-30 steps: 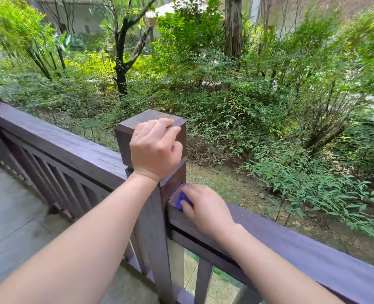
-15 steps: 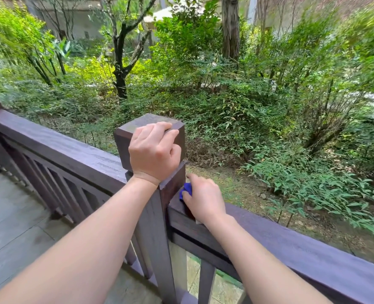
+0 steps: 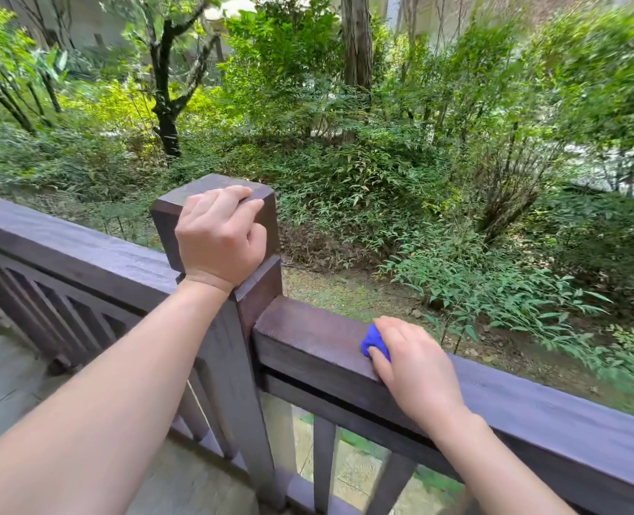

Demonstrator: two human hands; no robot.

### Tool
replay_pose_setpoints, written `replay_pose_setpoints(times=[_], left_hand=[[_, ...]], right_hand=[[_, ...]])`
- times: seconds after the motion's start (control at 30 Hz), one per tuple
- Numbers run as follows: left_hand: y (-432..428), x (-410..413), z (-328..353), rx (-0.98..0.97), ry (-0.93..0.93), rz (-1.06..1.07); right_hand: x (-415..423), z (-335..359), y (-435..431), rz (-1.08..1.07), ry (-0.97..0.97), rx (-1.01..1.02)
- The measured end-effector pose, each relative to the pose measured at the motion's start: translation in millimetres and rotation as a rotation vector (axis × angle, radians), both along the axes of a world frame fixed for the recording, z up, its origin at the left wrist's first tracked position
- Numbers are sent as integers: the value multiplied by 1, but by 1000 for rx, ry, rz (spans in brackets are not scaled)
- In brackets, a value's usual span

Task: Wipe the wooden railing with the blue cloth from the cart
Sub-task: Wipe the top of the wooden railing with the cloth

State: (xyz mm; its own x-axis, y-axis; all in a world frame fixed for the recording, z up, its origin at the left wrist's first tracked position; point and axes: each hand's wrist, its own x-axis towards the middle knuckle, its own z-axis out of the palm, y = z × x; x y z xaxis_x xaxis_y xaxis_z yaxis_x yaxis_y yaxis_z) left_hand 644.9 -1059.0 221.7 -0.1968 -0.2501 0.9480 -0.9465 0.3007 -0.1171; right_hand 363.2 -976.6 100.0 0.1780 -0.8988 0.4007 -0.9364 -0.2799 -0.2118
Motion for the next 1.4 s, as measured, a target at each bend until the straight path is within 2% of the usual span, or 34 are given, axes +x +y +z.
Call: replay_pose_setpoints(times=[0.1, 0.2, 0.43, 0.5, 0.57, 0.7, 0.77, 0.83, 0.9, 0.97, 1.1, 1.27, 1.4], left_hand=[[-1, -3, -1, -8, -12, 9], [-3, -4, -1, -26, -11, 7], [-5, -4, -2, -33, -17, -8], [-5, -2, -1, -26, -25, -13], [-2, -1, -1, -19, -32, -15], [0, 1, 0, 25, -42, -33], [-2, 1, -1, 33, -38, -30], [-3, 0, -2, 20, -29, -24], [-2, 0, -2, 13, -6, -22], [-2, -1, -2, 11, -5, -19], [-2, 0, -1, 40, -7, -2], [5, -1, 1, 141, 33, 36], [22, -6, 14, 371, 72, 36]], right_hand=[[-10, -6, 8, -124, 14, -27], [16, -3, 1, -230, -2, -51], [94, 3, -37, -187, 59, -11], [123, 8, -47, -151, 65, -10], [141, 9, -49, -24, 50, 16], [96, 3, -21, 169, 25, -101], [55, -4, -9, 85, 0, -170], [35, -6, -4, -82, -22, -151], [45, -5, -7, -215, -29, -105], [71, 1, -13, -249, -21, -59], [117, 14, -17, -165, 35, 67], [128, 17, 8, 229, 16, 88], [105, 32, 12, 290, -178, 137]])
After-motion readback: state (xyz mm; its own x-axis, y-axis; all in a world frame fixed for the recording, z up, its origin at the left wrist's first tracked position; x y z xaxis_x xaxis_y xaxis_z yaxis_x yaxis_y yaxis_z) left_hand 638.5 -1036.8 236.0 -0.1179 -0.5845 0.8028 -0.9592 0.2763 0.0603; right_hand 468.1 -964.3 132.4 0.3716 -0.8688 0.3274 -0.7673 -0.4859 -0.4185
